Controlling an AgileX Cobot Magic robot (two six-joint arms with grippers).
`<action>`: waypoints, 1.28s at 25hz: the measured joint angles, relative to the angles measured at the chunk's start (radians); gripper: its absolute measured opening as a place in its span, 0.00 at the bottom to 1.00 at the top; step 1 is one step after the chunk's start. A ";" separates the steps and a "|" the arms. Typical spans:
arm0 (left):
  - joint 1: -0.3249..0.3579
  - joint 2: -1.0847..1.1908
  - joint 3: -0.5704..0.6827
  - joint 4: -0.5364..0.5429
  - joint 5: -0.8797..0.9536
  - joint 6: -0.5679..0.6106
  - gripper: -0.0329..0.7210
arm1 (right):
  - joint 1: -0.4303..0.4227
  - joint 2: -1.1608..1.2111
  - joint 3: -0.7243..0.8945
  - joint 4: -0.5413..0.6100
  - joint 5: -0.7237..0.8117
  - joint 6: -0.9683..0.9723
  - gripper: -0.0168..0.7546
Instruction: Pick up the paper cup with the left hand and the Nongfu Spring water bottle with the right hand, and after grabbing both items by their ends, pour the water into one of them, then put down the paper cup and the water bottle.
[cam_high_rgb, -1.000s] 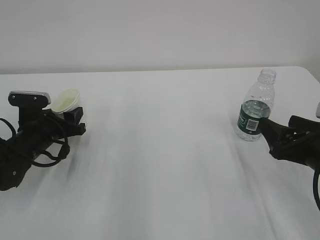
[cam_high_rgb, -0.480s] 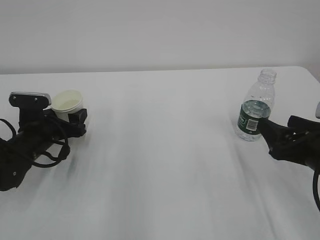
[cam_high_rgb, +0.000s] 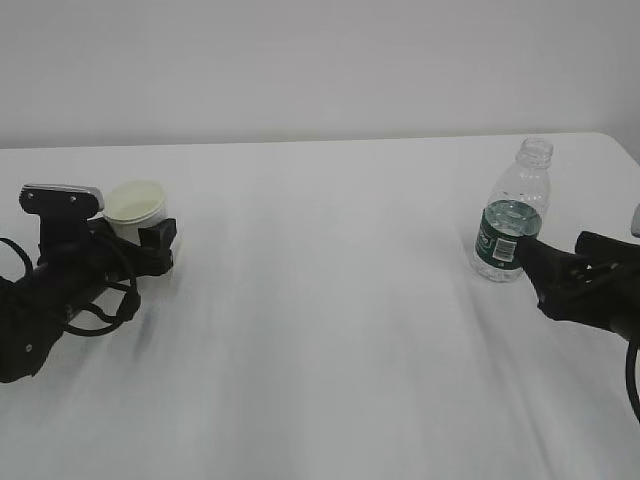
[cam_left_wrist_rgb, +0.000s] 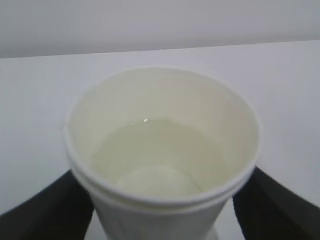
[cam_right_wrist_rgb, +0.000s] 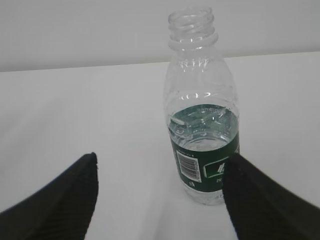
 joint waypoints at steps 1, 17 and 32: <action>0.000 0.000 0.002 0.004 0.000 0.000 0.85 | 0.000 0.000 0.000 0.000 0.000 0.000 0.79; 0.000 -0.107 0.153 0.000 0.002 0.000 0.83 | 0.000 0.000 0.000 0.000 0.000 0.002 0.79; 0.000 -0.319 0.319 -0.024 0.002 -0.075 0.82 | 0.000 -0.013 0.000 -0.155 0.000 0.040 0.79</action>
